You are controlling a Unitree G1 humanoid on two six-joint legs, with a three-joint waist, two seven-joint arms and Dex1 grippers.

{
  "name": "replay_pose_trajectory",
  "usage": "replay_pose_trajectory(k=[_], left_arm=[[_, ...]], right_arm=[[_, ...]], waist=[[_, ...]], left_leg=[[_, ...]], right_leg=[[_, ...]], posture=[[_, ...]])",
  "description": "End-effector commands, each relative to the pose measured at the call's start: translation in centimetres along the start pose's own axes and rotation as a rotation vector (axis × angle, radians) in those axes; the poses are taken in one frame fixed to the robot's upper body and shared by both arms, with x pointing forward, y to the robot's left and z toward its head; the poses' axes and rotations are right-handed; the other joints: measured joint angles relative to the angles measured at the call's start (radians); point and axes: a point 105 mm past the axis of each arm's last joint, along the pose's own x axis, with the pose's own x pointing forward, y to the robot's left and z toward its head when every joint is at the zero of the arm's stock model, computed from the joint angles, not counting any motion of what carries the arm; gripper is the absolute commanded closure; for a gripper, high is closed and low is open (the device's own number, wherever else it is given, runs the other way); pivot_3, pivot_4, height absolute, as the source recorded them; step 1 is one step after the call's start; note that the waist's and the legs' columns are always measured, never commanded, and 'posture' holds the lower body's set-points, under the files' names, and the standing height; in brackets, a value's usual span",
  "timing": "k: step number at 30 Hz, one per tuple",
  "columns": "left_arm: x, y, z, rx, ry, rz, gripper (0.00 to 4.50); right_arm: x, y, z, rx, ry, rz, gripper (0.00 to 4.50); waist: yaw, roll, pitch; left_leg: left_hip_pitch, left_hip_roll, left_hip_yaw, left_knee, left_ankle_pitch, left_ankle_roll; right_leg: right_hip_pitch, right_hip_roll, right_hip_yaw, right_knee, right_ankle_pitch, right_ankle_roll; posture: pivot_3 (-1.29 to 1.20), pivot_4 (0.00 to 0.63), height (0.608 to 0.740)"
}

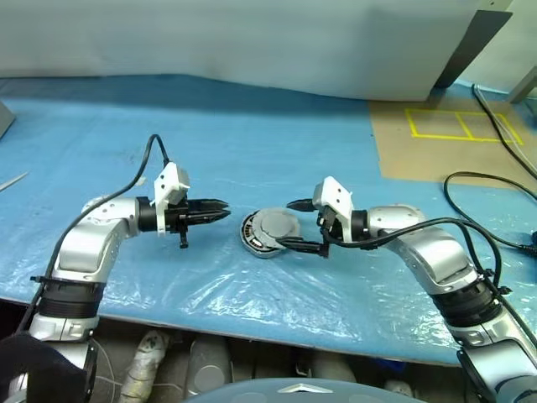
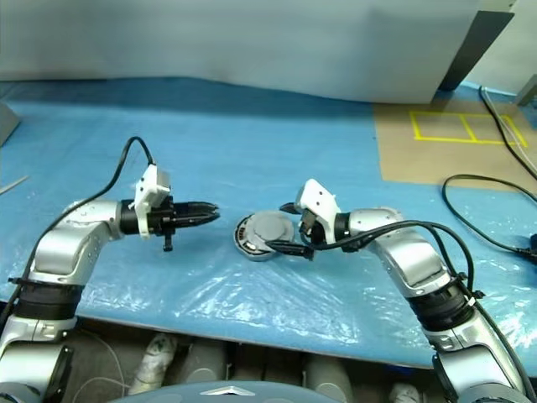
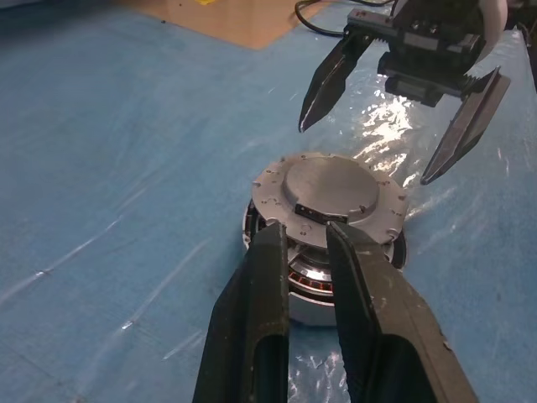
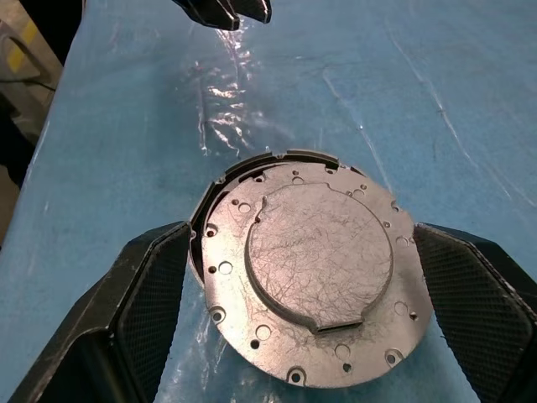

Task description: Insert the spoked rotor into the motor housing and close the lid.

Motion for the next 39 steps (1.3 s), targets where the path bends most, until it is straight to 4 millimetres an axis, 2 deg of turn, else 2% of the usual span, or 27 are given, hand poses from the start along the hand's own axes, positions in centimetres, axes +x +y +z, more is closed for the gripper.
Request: replay_pose_trajectory(k=[1, 7, 11, 17, 22, 27, 30, 35, 39], left_arm=[[-0.8, -0.1, 0.4, 0.034, -0.027, 0.037, 3.73], [-2.2, -0.8, -0.9, -0.020, 0.001, 0.038, 3.73], [-3.0, -2.2, -2.3, -0.017, 0.053, -0.020, 3.73], [-0.3, -4.4, -0.3, 0.043, -0.028, -0.104, 3.73], [0.7, -4.5, -0.1, 0.066, -0.029, -0.120, 3.73], [0.4, -3.7, -0.6, 0.075, -0.007, -0.091, 3.73], [0.1, -3.2, -0.8, 0.076, -0.003, -0.074, 3.73], [-0.5, -2.5, -1.0, 0.071, -0.001, -0.038, 3.73], [-0.4, -2.4, -1.3, 0.063, 0.000, -0.027, 3.73]], right_arm=[[0.7, -0.7, 0.7, -0.070, -0.018, -0.010, 0.03], [1.4, -0.9, 0.4, -0.071, -0.019, 0.004, 0.03], [1.3, -0.9, -0.1, -0.073, 0.001, 0.007, 0.03], [1.4, -0.9, -0.4, -0.072, 0.007, 0.016, 0.03], [1.6, -0.7, -0.7, -0.064, 0.011, 0.025, 1.52], [1.8, -0.7, -0.8, -0.068, 0.016, 0.023, 1.53], [1.9, -1.0, -0.3, -0.089, 0.011, 0.009, 1.53], [1.9, -1.3, 3.4, -0.071, -0.090, 0.018, 1.53], [2.3, -1.5, 4.0, -0.111, -0.045, 0.017, 1.53]], waist=[[-0.005, 0.000, 0.000], [-0.014, 0.000, 0.000], [-0.017, 0.000, 0.000], [-0.014, 0.000, 0.000], [-0.019, 0.000, 0.000], [-0.019, 0.000, 0.000], [-0.019, 0.000, 0.000], [-0.022, 0.000, 0.000], [-0.019, 0.000, 0.000]], left_leg=[[0.000, 0.000, 0.000, 0.000, 0.000, 0.000], [0.000, 0.000, 0.000, 0.001, 0.000, 0.000], [0.000, 0.000, 0.000, 0.001, 0.000, 0.000], [0.000, 0.000, 0.000, 0.002, 0.000, 0.001], [0.003, 0.000, 0.000, 0.003, 0.000, 0.001], [0.004, 0.000, 0.001, 0.003, 0.000, 0.001], [0.004, 0.000, 0.001, 0.003, 0.000, 0.001], [0.005, 0.000, 0.001, 0.003, 0.000, 0.001], [0.004, 0.000, 0.001, 0.004, 0.000, 0.001]], right_leg=[[0.000, 0.000, 0.000, 0.000, 0.000, 0.000], [0.000, 0.000, 0.000, 0.001, 0.000, 0.000], [0.000, 0.000, 0.000, 0.001, 0.000, 0.000], [0.001, -0.001, 0.000, 0.002, 0.000, 0.000], [0.001, 0.000, 0.001, 0.007, -0.001, -0.002], [0.001, 0.000, 0.002, 0.008, -0.001, -0.002], [0.001, 0.000, 0.002, 0.008, -0.001, -0.002], [0.000, 0.000, 0.002, 0.010, -0.001, -0.002], [0.000, 0.000, 0.002, 0.009, -0.001, -0.002]], posture=[[0.00, 0.150, 0.740], [0.00, 0.150, 0.740], [0.00, 0.150, 0.740], [0.00, 0.150, 0.740], [0.00, 0.150, 0.740], [0.00, 0.150, 0.740], [0.00, 0.150, 0.740], [0.00, 0.150, 0.740], [0.00, 0.150, 0.740]])
